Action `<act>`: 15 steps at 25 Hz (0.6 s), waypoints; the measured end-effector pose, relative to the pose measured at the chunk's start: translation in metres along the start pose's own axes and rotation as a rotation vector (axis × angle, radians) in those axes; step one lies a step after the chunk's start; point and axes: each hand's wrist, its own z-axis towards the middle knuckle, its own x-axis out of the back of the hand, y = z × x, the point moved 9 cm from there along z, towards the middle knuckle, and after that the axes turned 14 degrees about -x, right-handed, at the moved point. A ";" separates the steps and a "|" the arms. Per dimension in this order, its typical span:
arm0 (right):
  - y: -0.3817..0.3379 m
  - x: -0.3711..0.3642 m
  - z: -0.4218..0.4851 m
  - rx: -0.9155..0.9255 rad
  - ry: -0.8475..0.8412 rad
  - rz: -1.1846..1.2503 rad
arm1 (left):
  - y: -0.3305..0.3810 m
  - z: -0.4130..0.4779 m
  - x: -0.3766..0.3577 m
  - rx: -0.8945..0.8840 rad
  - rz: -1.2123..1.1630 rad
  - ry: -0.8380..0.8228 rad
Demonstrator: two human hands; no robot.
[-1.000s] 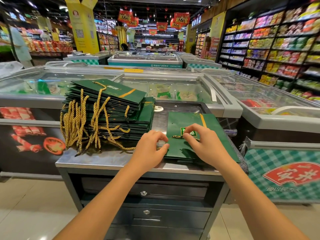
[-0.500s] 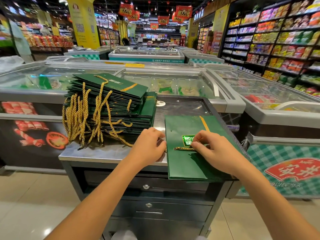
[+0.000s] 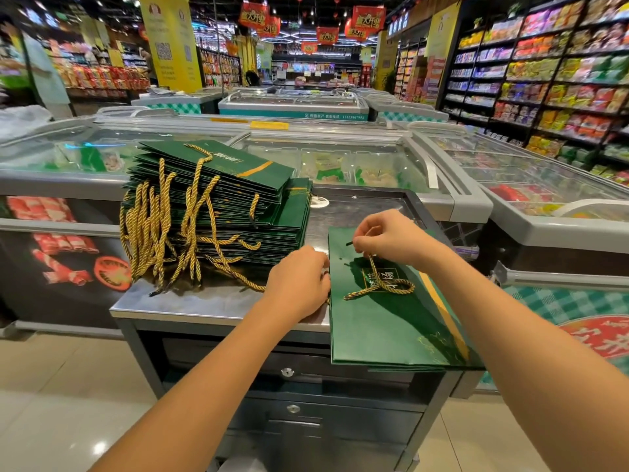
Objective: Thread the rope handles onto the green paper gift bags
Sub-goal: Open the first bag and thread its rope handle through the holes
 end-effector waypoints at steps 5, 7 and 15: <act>0.030 -0.012 0.011 -0.010 0.033 0.251 | -0.012 0.005 -0.003 0.032 -0.177 0.052; 0.035 -0.015 0.015 0.002 0.048 0.271 | -0.014 0.010 -0.003 0.036 -0.162 0.046; 0.033 -0.018 0.014 0.063 0.050 0.381 | -0.027 0.013 -0.013 0.070 -0.454 0.159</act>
